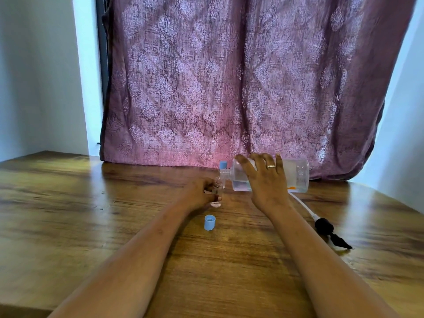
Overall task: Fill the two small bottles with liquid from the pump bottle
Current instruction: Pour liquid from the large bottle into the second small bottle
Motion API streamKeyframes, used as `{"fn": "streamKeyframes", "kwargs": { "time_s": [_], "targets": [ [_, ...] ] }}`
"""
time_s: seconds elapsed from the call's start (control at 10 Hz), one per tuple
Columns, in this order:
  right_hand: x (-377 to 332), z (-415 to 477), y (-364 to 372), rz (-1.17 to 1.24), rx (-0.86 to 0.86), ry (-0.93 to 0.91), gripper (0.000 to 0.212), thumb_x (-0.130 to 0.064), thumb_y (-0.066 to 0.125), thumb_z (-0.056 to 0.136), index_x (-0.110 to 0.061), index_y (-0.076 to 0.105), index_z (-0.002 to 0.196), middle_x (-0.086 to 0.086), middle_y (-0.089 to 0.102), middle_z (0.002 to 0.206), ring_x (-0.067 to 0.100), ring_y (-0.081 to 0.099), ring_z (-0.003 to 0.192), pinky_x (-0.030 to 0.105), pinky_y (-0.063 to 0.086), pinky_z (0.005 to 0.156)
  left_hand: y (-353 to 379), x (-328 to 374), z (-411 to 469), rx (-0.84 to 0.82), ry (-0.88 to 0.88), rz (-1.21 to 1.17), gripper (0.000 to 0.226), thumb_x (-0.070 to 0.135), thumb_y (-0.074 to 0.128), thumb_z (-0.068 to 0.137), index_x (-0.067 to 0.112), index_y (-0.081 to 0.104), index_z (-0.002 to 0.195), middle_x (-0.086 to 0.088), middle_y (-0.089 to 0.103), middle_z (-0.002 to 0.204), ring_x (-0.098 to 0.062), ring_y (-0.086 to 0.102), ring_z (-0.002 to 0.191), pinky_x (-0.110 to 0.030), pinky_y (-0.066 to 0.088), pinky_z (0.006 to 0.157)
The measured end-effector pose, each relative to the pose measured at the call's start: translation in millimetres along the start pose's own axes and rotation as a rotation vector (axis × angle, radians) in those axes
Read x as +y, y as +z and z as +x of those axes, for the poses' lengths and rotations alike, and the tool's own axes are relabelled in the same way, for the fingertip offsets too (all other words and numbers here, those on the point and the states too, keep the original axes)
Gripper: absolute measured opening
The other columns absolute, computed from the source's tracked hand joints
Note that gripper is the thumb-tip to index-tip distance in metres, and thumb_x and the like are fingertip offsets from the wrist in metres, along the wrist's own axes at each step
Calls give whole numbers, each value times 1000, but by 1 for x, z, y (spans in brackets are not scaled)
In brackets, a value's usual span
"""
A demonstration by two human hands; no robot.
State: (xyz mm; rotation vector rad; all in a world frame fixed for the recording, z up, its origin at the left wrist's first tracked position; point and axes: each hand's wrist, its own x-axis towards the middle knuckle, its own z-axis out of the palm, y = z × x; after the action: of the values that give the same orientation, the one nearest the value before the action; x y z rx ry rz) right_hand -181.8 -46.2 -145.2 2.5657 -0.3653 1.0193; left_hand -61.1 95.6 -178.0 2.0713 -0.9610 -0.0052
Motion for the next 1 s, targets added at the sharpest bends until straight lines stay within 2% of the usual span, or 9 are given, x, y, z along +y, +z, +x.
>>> {"fn": "streamKeyframes", "kwargs": {
  "time_s": [0.2,0.5,0.7,0.9,1.0],
  "targets": [
    [0,-1,0,-1,-10,0,88,2,69,63,-26,35,139,13,48,134,39,39,126,56,18,111,1,0,-1,9,9,-44,35,17,73,78,10,63,110,1,62,97,-13,57,94,-21,41,77],
    [0,0,1,-11,-3,0,89,3,69,62,-27,35,139,12,48,133,38,40,125,55,19,111,1,0,0,-2,2,-61,39,18,73,78,10,61,114,1,61,97,-12,56,92,-24,42,83],
    [0,-1,-2,-10,-17,-1,89,3,66,65,-29,30,141,11,45,136,37,36,129,54,14,113,1,-2,0,-16,9,-41,38,20,72,79,12,60,114,3,61,97,-11,56,92,-23,40,81],
    [-1,-1,-3,-6,-18,2,87,3,65,67,-28,31,141,12,46,136,37,37,128,54,15,112,0,-1,0,1,37,-33,33,19,72,79,12,63,109,6,59,91,-8,54,87,-14,38,65],
    [-1,-1,-4,0,-15,3,86,3,64,67,-28,32,141,12,46,136,37,37,128,54,14,112,0,-1,0,-3,45,-29,29,20,72,79,12,63,107,8,58,86,-6,52,82,-13,36,63]
  ]
}}
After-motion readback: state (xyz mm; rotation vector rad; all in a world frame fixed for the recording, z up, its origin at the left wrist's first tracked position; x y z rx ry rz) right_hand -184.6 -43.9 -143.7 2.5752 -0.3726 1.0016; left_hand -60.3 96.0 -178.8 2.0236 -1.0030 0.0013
